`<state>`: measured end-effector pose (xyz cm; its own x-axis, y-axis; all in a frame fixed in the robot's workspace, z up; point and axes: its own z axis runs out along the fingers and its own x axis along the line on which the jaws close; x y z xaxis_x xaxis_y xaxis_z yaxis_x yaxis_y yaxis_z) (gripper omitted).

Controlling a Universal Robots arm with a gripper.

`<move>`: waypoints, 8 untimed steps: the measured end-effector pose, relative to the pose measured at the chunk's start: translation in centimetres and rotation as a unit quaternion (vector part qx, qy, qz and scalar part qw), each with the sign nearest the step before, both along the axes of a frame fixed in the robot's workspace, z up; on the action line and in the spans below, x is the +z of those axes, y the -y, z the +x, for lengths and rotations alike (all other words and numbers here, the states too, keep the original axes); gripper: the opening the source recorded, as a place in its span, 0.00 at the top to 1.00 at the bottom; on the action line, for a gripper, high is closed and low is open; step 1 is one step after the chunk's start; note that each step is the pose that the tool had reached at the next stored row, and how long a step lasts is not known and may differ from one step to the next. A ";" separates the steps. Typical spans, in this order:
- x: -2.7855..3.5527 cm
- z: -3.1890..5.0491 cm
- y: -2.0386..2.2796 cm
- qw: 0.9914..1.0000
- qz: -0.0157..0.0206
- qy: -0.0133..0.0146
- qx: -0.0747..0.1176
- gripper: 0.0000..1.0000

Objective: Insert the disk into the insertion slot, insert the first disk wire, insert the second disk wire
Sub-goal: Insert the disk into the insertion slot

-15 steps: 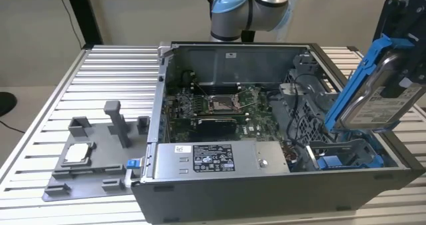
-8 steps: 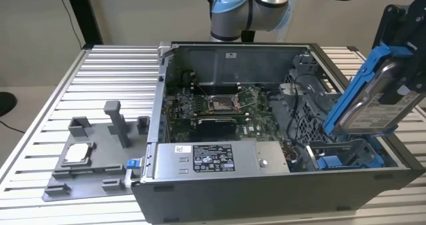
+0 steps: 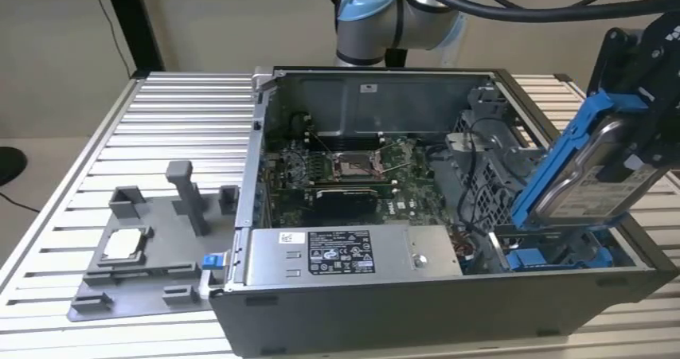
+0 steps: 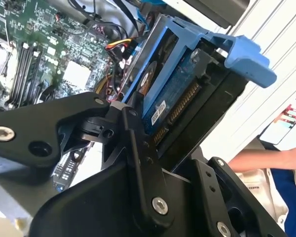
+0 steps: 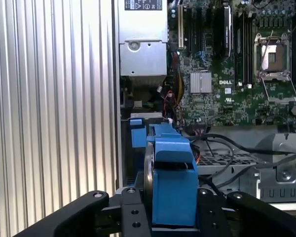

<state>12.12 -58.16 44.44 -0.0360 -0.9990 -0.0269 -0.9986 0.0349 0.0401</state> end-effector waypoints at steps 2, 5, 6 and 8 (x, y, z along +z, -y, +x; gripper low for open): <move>-0.21 -0.30 0.01 1.000 0.002 0.000 0.000 1.00; -0.64 -0.39 0.04 1.000 0.007 0.000 0.000 1.00; -0.79 -0.39 0.07 1.000 0.008 0.000 0.000 1.00; -1.09 -0.39 0.12 1.000 0.011 0.000 0.000 1.00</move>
